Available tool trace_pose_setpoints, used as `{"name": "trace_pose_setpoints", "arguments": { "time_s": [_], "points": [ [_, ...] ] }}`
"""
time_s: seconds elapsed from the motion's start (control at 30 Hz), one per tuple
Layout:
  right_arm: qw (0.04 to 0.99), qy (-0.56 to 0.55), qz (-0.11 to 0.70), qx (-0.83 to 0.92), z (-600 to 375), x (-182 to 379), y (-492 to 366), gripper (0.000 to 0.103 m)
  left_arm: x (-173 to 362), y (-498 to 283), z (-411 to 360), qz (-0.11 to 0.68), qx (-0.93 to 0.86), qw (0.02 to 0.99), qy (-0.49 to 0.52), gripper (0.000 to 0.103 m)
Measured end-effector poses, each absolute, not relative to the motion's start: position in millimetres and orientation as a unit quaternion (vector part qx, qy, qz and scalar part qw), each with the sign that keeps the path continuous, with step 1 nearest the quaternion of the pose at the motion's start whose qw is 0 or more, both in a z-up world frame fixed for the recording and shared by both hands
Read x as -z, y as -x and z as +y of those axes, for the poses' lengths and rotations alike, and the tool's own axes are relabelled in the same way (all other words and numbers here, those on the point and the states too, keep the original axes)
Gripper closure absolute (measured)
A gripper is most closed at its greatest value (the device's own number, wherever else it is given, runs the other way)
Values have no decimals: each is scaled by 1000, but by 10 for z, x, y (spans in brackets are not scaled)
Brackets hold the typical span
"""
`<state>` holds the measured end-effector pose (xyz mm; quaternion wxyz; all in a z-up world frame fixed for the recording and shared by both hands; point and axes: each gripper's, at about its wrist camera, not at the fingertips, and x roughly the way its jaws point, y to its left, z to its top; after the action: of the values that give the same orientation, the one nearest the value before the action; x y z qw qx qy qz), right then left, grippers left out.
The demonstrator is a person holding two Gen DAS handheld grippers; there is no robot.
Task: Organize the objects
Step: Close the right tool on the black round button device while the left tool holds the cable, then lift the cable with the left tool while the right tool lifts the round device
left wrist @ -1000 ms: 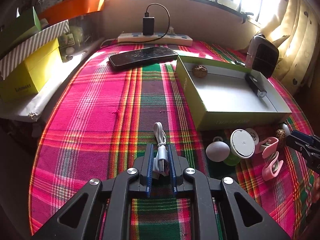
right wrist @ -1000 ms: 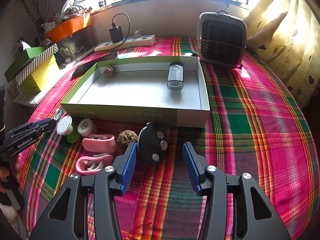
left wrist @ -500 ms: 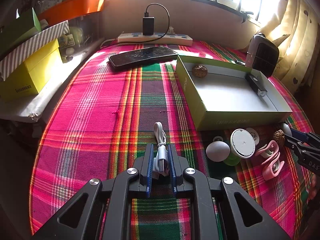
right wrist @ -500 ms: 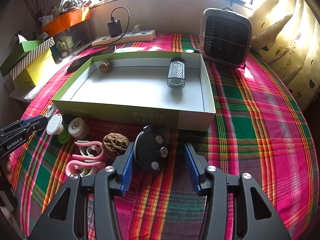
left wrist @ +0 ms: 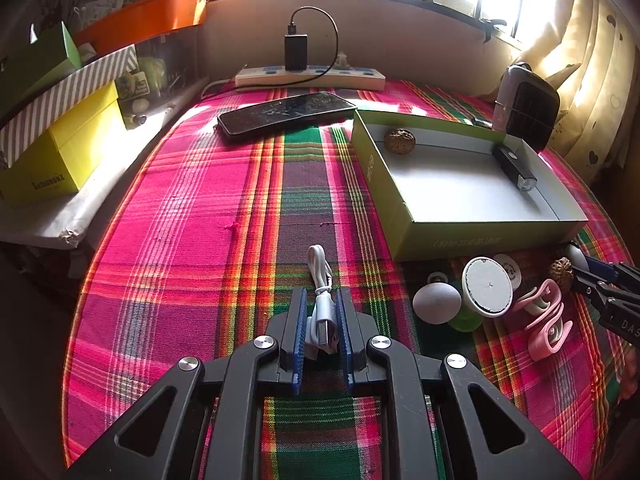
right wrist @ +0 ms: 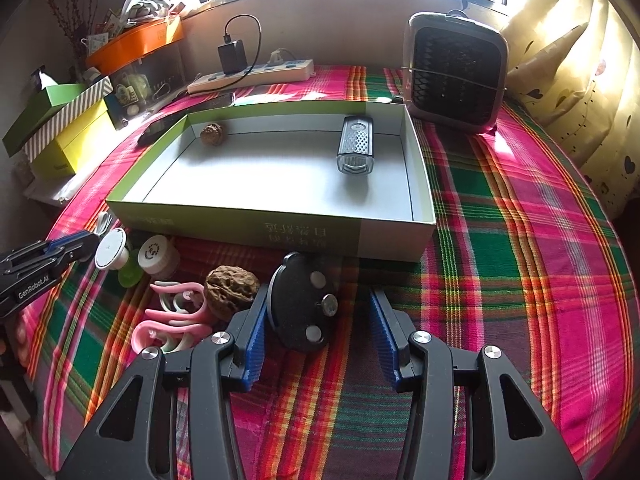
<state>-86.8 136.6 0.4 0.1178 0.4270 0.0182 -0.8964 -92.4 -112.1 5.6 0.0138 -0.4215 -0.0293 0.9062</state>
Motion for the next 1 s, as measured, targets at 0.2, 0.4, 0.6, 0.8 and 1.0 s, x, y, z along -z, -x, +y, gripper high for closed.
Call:
{"name": "trace_pose_setpoints", "arguments": {
  "time_s": [0.2, 0.4, 0.6, 0.8, 1.0],
  "points": [
    [121, -426, 16, 897, 1362, -10, 850, 71, -55, 924, -1116, -29, -906, 14, 422, 89],
    [119, -426, 11, 897, 1377, -12, 858, 73, -54, 923, -1115, -28, -906, 14, 422, 89],
    [116, -425, 10, 898, 1383, -14, 858, 73, -57, 922, -1116, -28, -906, 13, 422, 89],
    [115, -425, 8, 898, 1392, -13, 858, 73, -58, 922, -1122, -28, -906, 13, 422, 90],
    [115, -425, 7, 898, 1395, -16, 860, 73, -58, 921, -1120, -27, -906, 13, 422, 90]
  ]
}}
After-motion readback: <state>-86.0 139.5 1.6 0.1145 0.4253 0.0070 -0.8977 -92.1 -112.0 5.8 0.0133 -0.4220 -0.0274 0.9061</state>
